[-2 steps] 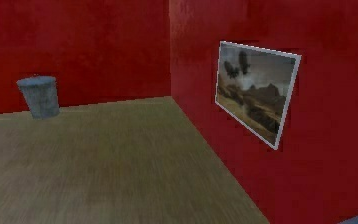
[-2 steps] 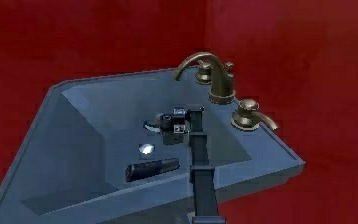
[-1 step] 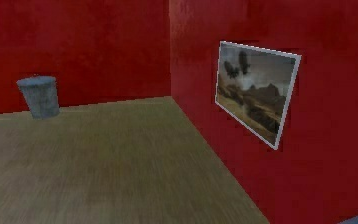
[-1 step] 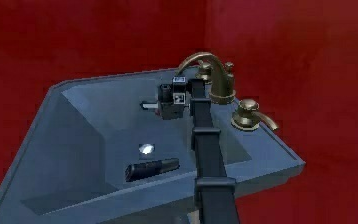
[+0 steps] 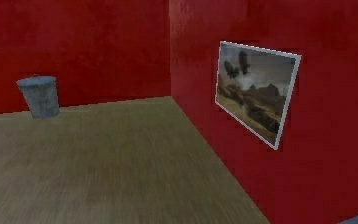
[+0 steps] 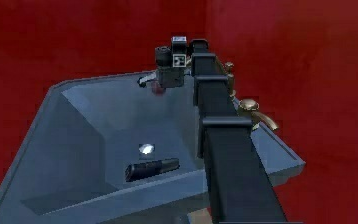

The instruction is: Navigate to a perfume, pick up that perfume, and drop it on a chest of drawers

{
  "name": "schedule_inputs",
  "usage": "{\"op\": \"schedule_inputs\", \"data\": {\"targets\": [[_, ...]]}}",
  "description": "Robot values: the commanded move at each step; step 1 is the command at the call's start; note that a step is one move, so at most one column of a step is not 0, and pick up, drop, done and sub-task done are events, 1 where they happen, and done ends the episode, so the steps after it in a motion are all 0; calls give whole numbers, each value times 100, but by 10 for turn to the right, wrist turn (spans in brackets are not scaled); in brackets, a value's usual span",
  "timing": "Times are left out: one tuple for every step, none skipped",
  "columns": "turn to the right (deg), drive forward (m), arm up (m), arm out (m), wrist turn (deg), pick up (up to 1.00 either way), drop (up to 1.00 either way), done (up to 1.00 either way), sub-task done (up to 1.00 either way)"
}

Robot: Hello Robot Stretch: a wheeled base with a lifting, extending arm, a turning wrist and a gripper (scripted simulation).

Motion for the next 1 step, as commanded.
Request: {"op": "schedule_inputs", "data": {"targets": [[0,0,0,0,-450,0,0,0,0]]}}
